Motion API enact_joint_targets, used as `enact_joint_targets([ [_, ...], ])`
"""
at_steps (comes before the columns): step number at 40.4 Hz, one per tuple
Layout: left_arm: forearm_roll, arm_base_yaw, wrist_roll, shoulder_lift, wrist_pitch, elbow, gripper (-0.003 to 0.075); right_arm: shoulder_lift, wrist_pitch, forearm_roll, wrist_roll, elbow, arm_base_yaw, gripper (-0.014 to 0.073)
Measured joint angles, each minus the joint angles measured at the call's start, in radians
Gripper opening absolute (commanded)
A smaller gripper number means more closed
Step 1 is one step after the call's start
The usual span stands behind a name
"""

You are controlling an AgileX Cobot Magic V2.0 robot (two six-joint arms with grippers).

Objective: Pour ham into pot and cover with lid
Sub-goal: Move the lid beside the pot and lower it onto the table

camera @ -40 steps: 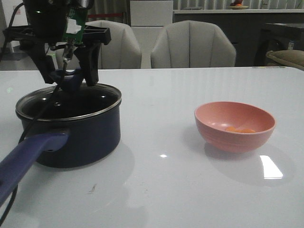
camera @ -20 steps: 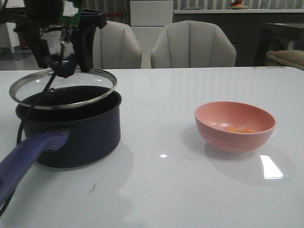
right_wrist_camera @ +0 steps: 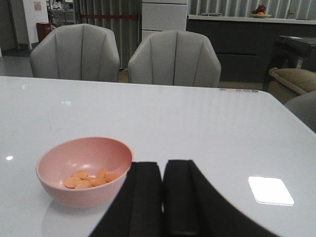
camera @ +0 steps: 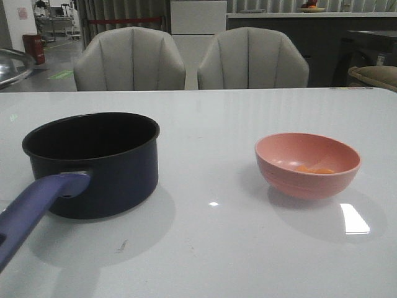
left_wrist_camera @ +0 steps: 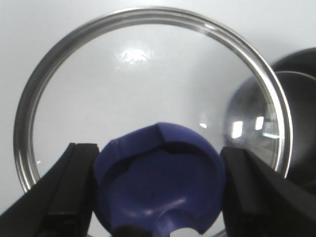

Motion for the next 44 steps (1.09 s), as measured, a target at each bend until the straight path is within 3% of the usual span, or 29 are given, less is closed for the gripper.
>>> enact_joint_targets([
  [9, -0.098, 0.161, 0.078, -0.006, -0.158, 0.211, 0.0206, 0.000, 0.000, 0.000, 0.000, 0.000, 0.000, 0.0146],
  [17, -0.123, 0.169, 0.102, 0.012, -0.342, 0.398, 0.0208, 0.000, 0.000, 0.000, 0.000, 0.000, 0.000, 0.0146],
  [30, -0.138, 0.169, 0.106, 0.122, -0.424, 0.429, 0.0224, 0.000, 0.000, 0.000, 0.000, 0.000, 0.000, 0.0146],
  [34, -0.138, 0.169, 0.106, 0.141, -0.437, 0.429, 0.0303, 0.000, 0.000, 0.000, 0.000, 0.000, 0.000, 0.0146],
  [41, -0.138, 0.169, 0.106, 0.154, -0.449, 0.425, 0.0546, 0.000, 0.000, 0.000, 0.000, 0.000, 0.000, 0.0146],
  [44, -0.138, 0.169, 0.106, 0.164, -0.452, 0.425, 0.0603, 0.000, 0.000, 0.000, 0.000, 0.000, 0.000, 0.0146],
])
